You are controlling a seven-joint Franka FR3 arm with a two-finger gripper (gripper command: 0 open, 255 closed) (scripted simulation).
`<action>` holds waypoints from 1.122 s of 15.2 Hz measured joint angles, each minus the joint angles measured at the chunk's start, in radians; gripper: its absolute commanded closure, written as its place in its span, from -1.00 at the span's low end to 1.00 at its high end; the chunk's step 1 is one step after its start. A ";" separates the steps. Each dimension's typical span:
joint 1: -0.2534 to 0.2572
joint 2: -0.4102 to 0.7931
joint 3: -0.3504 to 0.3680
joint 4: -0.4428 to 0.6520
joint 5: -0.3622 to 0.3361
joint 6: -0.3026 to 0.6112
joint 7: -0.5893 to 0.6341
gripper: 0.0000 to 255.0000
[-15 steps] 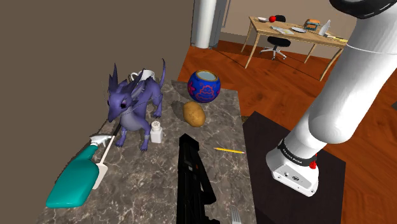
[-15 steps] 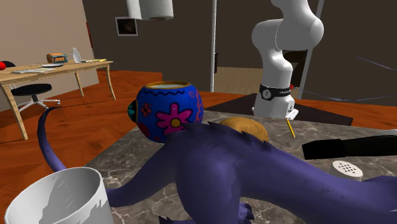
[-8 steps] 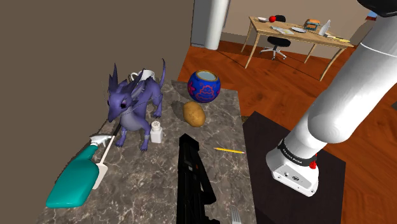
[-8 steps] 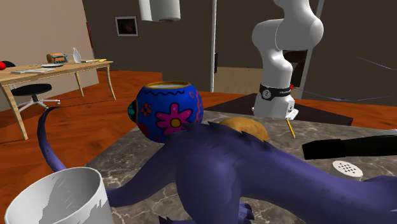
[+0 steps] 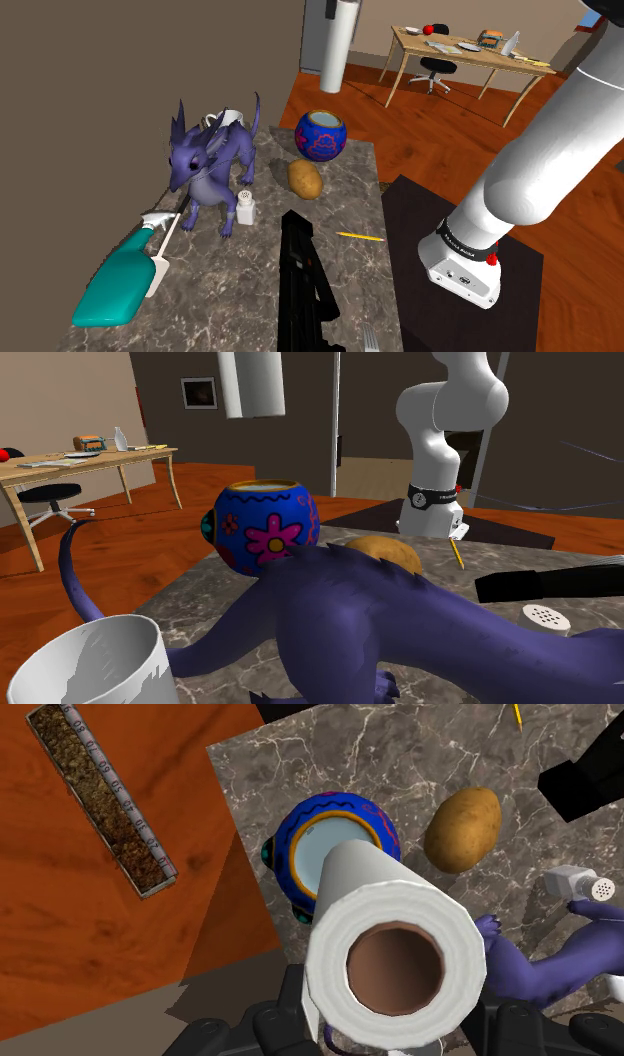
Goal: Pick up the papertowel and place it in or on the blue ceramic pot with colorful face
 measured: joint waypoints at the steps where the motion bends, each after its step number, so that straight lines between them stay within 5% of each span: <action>1: 0.001 -0.004 0.001 -0.017 0.000 0.013 0.001 1.00; 17: 0.001 -0.049 0.001 -0.288 -0.001 0.239 -0.006 1.00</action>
